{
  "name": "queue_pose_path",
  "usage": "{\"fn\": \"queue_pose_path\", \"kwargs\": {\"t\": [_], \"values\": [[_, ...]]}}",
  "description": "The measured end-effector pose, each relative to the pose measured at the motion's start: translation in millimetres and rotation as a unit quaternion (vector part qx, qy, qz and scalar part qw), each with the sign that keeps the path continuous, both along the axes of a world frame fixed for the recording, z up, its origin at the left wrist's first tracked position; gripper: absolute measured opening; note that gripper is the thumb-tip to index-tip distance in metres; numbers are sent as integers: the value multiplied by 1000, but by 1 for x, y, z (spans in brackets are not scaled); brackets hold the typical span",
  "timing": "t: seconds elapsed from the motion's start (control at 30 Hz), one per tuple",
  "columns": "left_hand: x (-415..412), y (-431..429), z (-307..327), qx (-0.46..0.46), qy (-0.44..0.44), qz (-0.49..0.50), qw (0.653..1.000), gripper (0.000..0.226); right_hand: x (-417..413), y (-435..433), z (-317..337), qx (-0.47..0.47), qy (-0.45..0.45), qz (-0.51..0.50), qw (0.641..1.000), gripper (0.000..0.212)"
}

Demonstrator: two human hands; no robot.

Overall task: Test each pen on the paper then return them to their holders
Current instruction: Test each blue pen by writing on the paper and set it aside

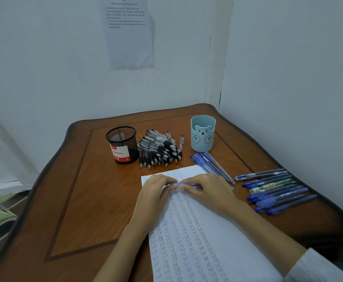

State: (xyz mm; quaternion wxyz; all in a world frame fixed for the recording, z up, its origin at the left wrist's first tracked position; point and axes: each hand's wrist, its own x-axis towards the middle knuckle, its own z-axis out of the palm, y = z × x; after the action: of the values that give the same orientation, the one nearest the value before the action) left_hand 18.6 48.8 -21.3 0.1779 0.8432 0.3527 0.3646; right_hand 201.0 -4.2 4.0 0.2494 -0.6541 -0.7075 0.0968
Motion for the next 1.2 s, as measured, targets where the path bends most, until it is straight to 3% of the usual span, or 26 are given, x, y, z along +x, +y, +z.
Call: {"fn": "queue_pose_path", "kwargs": {"t": [0.13,0.23,0.3,0.4,0.47,0.5,0.6,0.7,0.87,1.07,1.2], "values": [[-2,3,-1,-20,-39,63,997,10,11,5,10,-78,56,-8,995,25],[-4,7,-2,-80,-98,119,985,10,19,10,19,-81,245,15,966,32],[-3,9,-1,-122,-133,132,975,9,21,11,25,-72,409,20,910,32],[-2,9,3,-182,-165,131,961,9,21,10,29,-52,603,42,795,39],[-2,10,2,-197,-161,128,959,9,19,13,28,-24,676,40,735,35],[-2,12,0,-194,-147,129,961,8,17,16,26,-14,684,27,729,29],[-1,20,-3,-166,-100,132,972,3,12,27,19,-6,606,-61,793,12],[4,25,-1,-130,-60,133,981,5,8,38,14,0,544,-103,833,21],[5,25,-1,-86,-33,114,989,8,2,53,9,-12,509,-119,852,26],[4,29,-5,-104,-59,111,987,4,-1,57,-5,-16,555,-59,829,28],[5,29,-4,-107,-54,111,987,4,-4,58,-13,40,479,-115,869,47]]}}
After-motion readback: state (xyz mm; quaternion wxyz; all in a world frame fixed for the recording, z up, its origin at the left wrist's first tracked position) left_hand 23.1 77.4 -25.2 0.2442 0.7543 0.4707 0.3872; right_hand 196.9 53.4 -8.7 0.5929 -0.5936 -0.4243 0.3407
